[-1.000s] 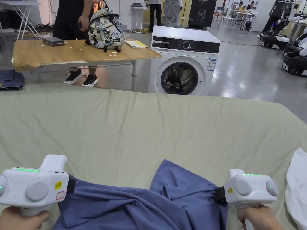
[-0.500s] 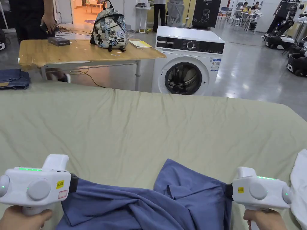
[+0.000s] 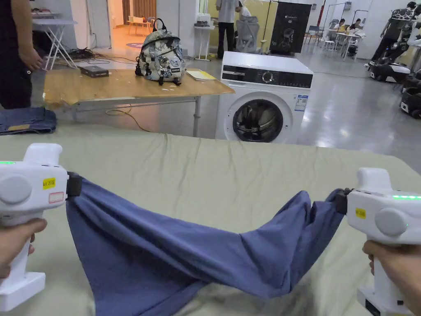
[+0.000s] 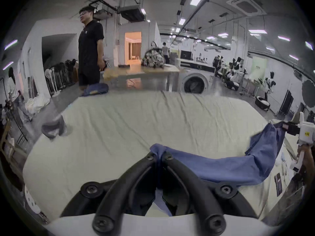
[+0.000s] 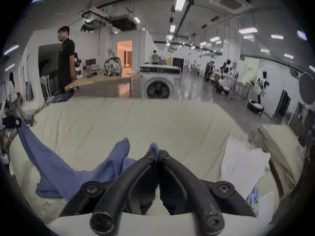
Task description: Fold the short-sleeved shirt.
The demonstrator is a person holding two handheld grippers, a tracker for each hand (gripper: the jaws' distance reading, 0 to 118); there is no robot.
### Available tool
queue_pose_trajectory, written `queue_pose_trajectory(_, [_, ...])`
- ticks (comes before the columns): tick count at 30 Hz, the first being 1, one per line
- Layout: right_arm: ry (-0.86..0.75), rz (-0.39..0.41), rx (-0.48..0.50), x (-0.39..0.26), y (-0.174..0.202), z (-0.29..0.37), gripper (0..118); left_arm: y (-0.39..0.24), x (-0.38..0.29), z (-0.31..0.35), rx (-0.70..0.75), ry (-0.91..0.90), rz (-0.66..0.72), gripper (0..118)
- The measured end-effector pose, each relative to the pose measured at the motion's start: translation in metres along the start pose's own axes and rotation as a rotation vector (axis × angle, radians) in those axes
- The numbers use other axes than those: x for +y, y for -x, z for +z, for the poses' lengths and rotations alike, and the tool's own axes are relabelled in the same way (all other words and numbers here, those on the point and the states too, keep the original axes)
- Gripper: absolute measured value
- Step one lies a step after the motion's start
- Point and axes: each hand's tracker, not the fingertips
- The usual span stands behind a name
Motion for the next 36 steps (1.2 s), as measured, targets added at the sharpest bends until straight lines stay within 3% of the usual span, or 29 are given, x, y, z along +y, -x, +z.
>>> queue_pose_trajectory(12, [-0.17,-0.02,-0.118,0.106,-0.025,0.037,1,0.062,0.102,0.038,0.116,-0.128,0.049,0])
queue_pose_trajectory(27, [-0.238,0.002,-0.206,0.179,-0.03,0.021,1,0.067,0.188,0.018,0.182,-0.182,0.026,0])
queue_pose_trajectory(36, [-0.25,0.025,-0.207,0.173,-0.027,0.012,1,0.056,0.177,0.011,0.187,-0.184,0.003,0])
